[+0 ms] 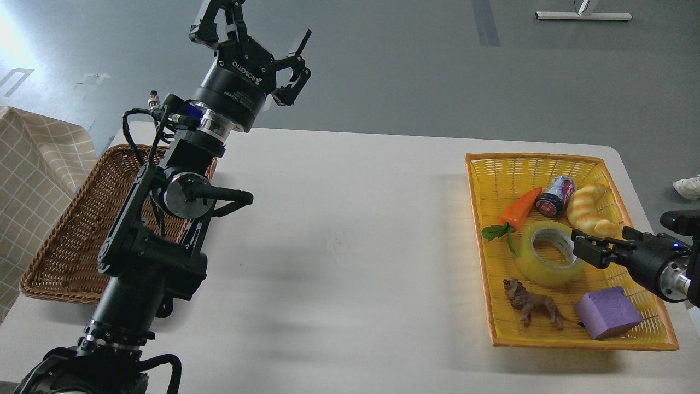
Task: Place and transfer tape with both arms
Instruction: 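Insert the right gripper into the yellow tape roll and grasp it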
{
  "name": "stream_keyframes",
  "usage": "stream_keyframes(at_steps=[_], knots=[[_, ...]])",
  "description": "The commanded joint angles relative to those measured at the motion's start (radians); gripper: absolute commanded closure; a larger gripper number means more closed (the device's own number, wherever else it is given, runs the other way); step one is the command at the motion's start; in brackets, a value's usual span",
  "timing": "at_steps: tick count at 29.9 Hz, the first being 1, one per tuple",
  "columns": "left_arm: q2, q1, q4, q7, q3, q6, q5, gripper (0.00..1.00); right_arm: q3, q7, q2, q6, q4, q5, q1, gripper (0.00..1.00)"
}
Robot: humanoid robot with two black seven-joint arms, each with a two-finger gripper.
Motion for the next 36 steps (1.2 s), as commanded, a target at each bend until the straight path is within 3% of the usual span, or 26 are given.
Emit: stream_keyframes(at_steps=[1,5,11,16,36], knots=[[0.0,0.001,-0.003,0.0,0.0,0.0,0.0,0.02,-0.023,0.001,0.029,0.005,-0.035,0.001,0.017,0.03],[0.0,0.012,-0.014,0.0,0.002,-0.002,0.0,0.02,-0.035,0.001,0.038,0.011,-0.056,0.0,0.019,0.04],[0.0,0.021,-0.015,0.0,0.0,-0.005,0.0,0.02,-0.035,0.001,0.039,0.011,-0.084,0.0,0.031,0.16],[0.0,0.034,-0.028,0.0,0.0,-0.006,0.0,0.02,-0.034,-0.001,0.067,0.011,-0.075,0.0,0.037,0.2],[0.032,0.043,-0.04,0.0,-0.001,-0.008,-0.001,0.02,-0.063,-0.001,0.095,0.025,-0.112,-0.003,0.057,0.22]])
